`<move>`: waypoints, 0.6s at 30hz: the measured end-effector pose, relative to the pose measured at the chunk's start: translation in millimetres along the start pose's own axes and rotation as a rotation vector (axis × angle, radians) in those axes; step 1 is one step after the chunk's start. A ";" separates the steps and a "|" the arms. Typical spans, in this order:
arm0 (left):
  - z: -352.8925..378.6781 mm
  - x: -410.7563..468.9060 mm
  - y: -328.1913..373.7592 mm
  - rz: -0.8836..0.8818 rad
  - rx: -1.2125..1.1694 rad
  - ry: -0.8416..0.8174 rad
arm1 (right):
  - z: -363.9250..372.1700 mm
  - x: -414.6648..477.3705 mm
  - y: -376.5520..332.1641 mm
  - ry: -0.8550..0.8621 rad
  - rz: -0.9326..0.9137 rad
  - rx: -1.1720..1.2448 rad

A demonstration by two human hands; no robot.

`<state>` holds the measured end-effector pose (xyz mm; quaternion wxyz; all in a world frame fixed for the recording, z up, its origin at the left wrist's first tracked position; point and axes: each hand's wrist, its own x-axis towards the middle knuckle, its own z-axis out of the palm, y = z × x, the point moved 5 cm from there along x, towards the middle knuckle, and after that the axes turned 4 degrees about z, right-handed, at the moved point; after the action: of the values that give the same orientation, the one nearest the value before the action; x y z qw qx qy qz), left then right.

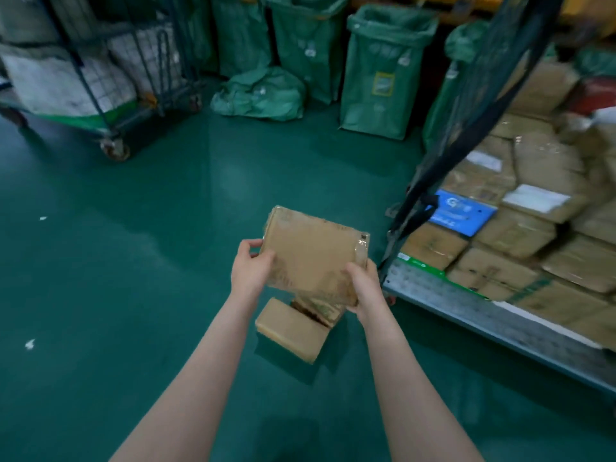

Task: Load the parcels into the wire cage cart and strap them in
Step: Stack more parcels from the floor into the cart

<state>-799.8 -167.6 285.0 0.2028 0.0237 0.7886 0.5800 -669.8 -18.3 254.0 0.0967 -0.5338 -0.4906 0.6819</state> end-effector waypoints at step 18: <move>178.1 -123.8 89.1 0.102 -0.029 -0.299 | -227.3 -39.2 -41.8 0.224 -0.140 0.295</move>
<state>-642.1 -11.0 359.9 0.2887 0.1469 0.7387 0.5911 -482.9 105.5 322.7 0.2751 -0.5509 -0.4076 0.6743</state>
